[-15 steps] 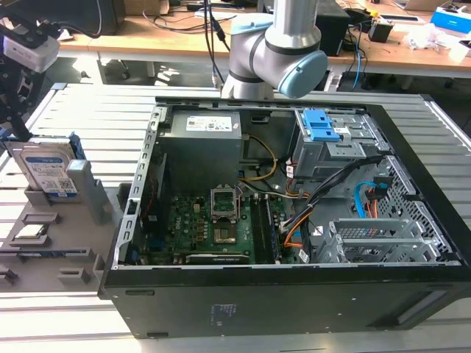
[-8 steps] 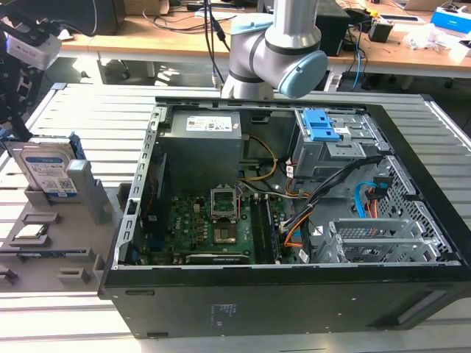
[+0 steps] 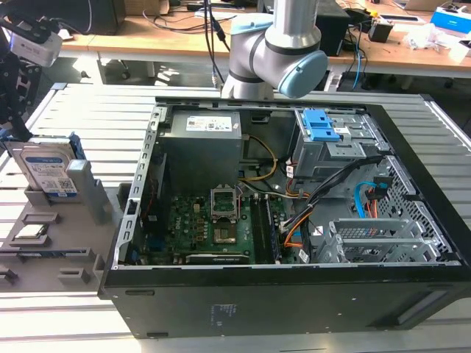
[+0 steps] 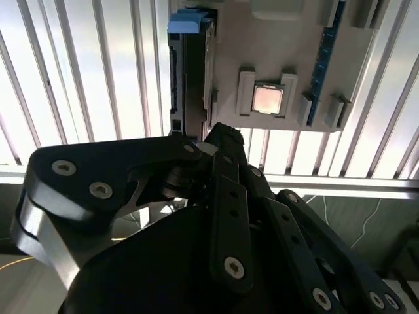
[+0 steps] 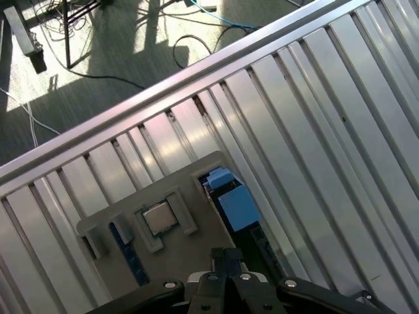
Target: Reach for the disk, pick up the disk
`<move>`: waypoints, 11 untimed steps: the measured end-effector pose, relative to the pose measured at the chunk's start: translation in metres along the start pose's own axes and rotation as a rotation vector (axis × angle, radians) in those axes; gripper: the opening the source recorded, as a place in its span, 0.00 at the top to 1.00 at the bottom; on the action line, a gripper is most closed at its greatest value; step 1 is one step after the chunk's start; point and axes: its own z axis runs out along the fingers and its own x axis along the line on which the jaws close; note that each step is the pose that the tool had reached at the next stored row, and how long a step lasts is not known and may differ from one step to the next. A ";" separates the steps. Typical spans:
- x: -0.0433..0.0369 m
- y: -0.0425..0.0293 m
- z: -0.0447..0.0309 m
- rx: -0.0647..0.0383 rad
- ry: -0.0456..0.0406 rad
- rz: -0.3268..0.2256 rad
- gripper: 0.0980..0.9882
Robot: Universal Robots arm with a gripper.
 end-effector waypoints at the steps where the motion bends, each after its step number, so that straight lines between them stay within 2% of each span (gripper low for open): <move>1: 0.0000 0.0000 0.0000 0.000 0.0003 -0.008 0.99; 11: 0.0000 0.0000 0.0000 0.000 0.0041 -0.108 0.99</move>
